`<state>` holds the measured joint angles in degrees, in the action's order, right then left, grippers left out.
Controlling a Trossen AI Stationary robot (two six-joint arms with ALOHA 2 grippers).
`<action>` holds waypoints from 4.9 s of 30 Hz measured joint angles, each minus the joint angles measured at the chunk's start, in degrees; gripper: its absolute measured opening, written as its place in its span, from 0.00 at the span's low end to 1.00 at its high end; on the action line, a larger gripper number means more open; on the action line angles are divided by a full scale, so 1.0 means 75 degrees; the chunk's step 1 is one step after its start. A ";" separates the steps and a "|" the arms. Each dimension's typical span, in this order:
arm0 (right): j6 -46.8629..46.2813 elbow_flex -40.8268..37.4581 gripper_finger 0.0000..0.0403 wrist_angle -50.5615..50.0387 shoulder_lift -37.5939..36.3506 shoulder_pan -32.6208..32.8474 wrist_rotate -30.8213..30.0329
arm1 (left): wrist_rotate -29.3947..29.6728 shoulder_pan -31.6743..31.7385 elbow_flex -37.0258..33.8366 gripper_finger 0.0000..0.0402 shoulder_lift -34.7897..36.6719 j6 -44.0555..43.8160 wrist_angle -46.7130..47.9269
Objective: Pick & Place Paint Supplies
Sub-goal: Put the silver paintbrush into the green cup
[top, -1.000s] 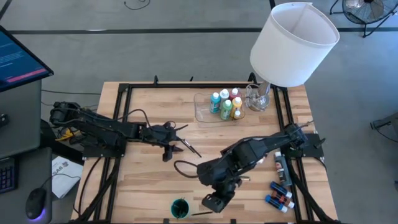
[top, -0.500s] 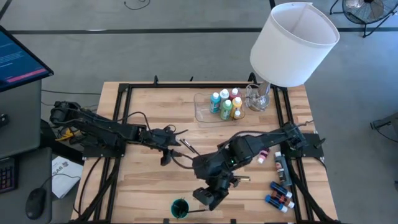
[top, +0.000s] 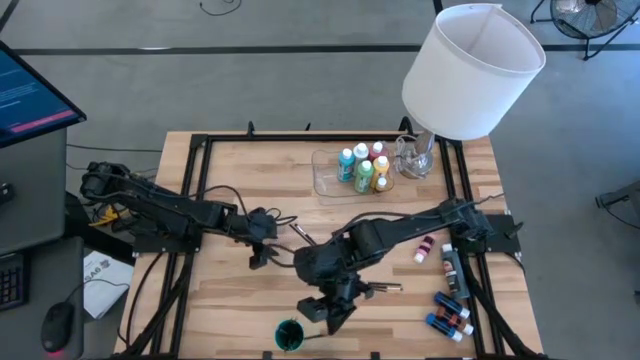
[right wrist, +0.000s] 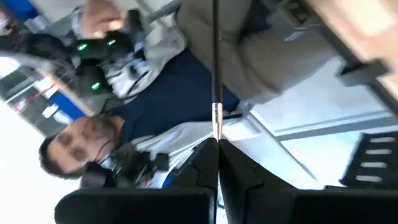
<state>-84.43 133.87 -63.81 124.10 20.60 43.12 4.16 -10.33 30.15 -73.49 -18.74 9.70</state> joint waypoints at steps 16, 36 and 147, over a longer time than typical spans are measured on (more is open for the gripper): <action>0.0430 0.0023 0.00 -0.0052 0.0334 -0.0503 0.0462 | 0.0004 0.0020 0.0000 0.38 0.0000 -0.0026 0.0081; 0.0659 0.0020 0.00 -0.0417 0.0631 -0.0603 0.0500 | 0.0010 0.0020 0.0000 0.38 0.0000 0.0001 0.0142; 0.0301 -0.0009 0.00 0.0655 0.1057 -0.0026 -0.0428 | 0.0017 0.0023 0.0000 0.38 -0.0003 0.0058 0.0139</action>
<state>-82.17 133.80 -58.89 132.03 20.40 39.91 4.29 -10.15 30.15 -73.52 -18.31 10.74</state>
